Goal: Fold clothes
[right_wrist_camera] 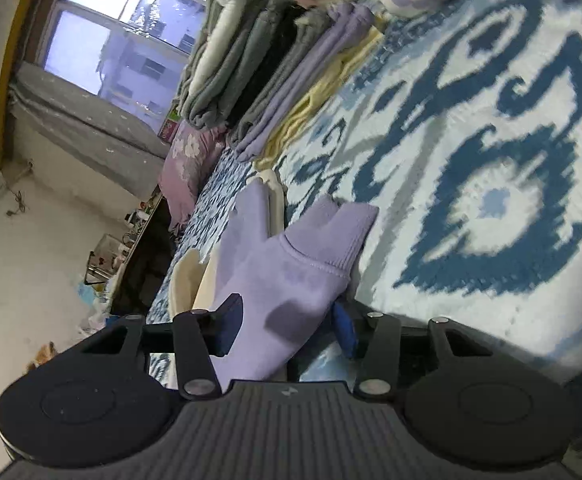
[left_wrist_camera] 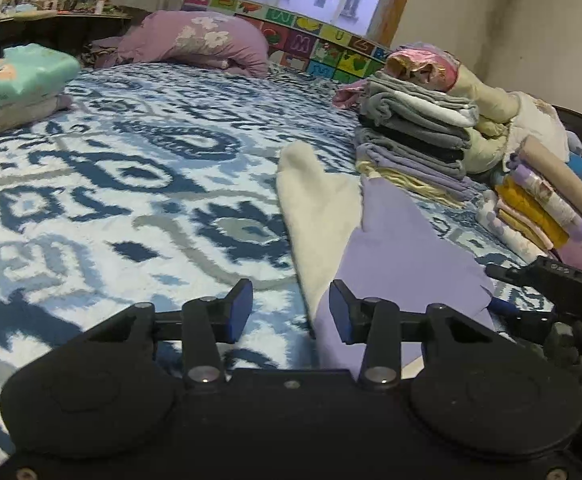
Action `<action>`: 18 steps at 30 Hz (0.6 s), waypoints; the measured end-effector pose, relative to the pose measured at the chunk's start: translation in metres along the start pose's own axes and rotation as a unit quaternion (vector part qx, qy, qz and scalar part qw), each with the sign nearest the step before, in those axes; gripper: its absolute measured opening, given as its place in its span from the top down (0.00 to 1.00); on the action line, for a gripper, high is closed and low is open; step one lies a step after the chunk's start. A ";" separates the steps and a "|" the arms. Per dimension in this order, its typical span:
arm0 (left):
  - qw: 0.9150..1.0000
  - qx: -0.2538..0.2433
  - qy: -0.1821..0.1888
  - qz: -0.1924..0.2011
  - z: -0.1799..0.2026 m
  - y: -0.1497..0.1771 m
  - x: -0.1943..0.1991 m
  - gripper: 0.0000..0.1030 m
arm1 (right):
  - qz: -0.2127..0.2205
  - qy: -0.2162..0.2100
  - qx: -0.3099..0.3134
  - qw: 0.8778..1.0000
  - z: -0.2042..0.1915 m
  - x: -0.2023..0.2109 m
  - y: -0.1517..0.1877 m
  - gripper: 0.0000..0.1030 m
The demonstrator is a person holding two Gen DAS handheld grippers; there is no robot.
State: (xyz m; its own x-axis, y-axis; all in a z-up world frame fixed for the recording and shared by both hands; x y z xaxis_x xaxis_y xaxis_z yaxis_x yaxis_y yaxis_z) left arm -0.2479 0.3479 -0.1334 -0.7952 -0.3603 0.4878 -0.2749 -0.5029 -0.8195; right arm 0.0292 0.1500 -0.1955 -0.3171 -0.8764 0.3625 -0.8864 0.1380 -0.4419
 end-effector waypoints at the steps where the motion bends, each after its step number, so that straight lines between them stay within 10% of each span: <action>1: 1.000 -0.007 0.007 0.000 0.004 0.000 -0.001 0.66 | 0.008 0.005 0.004 1.000 0.000 -0.001 -0.001 0.63; 7: 0.997 -0.069 0.036 -0.016 0.031 0.011 -0.008 0.73 | 0.011 0.001 0.000 1.000 0.007 -0.009 -0.005 0.96; 12: 0.985 -0.154 0.009 -0.083 0.044 0.039 -0.026 0.73 | 0.032 -0.036 0.054 0.997 -0.021 0.003 -0.010 0.96; 18: 0.992 -0.113 0.003 -0.053 0.025 0.022 -0.013 0.74 | 0.041 -0.034 0.055 0.997 -0.024 0.007 -0.023 0.96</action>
State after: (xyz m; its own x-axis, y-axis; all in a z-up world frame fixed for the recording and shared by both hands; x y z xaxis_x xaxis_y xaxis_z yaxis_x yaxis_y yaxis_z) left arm -0.2304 0.3219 -0.1501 -0.7589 -0.3099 0.5727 -0.4698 -0.3486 -0.8111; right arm 0.0392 0.1521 -0.1635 -0.3593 -0.8943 0.2668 -0.8152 0.1616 -0.5562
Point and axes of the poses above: each gripper's, at about its wrist camera, not at the fingertips, and x roughly against the way its jaws point, z to its right, y to its underside, the point moved 8 cm from there along -x, roughly the way its jaws point, and after that the axes turned 1 degree about y, right-handed, at the moved point
